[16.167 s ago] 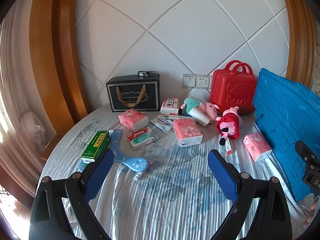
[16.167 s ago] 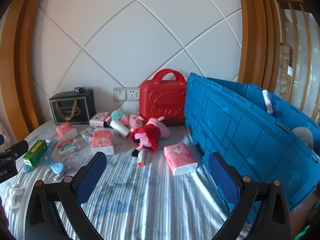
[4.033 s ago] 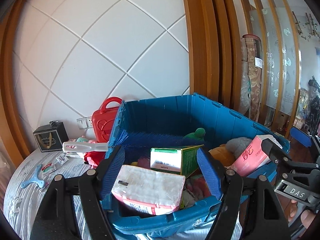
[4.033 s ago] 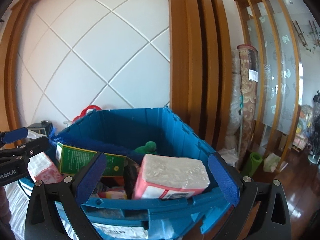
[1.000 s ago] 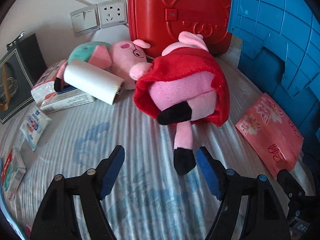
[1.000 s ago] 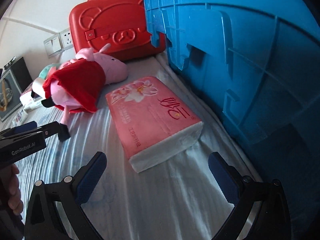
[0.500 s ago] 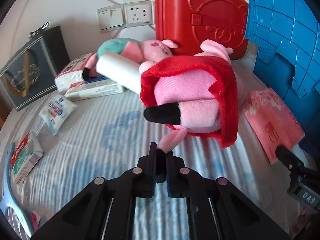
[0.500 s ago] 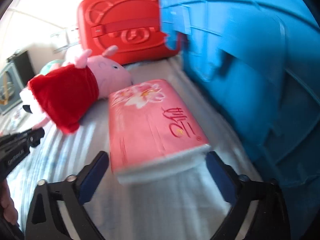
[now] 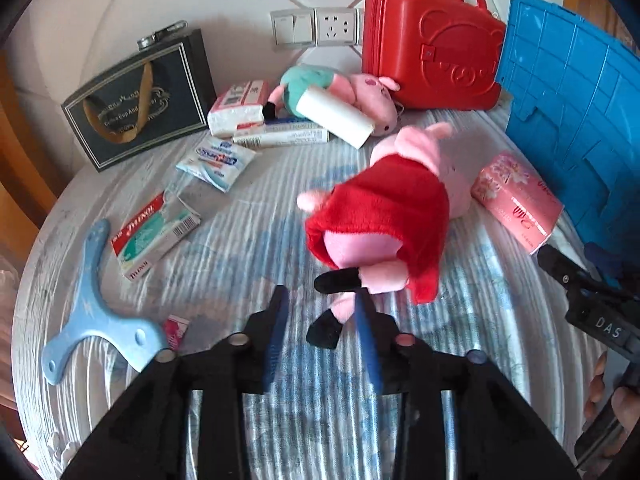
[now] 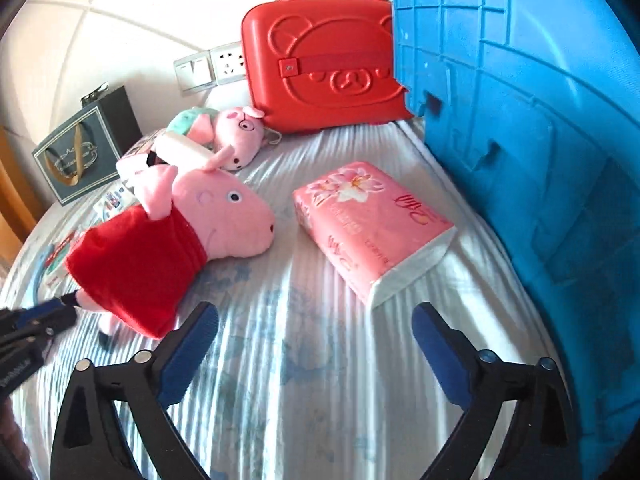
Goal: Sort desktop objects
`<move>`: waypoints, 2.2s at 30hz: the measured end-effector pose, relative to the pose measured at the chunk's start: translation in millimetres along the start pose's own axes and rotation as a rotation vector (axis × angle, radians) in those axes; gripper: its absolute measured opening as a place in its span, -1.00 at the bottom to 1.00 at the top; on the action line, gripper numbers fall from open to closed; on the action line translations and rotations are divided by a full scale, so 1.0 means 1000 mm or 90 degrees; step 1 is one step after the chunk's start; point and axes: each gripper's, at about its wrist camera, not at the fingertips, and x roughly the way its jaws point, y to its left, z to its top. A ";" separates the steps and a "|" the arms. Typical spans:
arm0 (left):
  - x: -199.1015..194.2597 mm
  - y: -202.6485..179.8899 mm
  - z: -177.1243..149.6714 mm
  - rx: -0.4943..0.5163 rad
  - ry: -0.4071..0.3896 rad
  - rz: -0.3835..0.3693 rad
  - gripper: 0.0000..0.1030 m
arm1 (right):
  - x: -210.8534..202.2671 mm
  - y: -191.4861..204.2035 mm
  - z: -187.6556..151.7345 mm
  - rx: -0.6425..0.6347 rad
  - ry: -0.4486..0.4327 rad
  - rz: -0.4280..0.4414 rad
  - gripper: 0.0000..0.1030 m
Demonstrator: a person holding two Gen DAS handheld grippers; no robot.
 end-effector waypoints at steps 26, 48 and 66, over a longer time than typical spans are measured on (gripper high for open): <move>0.113 -0.098 0.094 0.187 0.182 0.056 0.14 | 0.080 -0.035 0.041 -0.051 0.056 0.014 0.99; 0.066 0.007 0.013 -0.033 0.141 0.074 0.09 | 0.050 0.073 0.039 -0.166 0.059 0.151 0.51; 0.021 0.075 0.005 -0.112 0.073 0.121 0.09 | 0.075 0.095 0.032 -0.130 0.144 0.150 0.27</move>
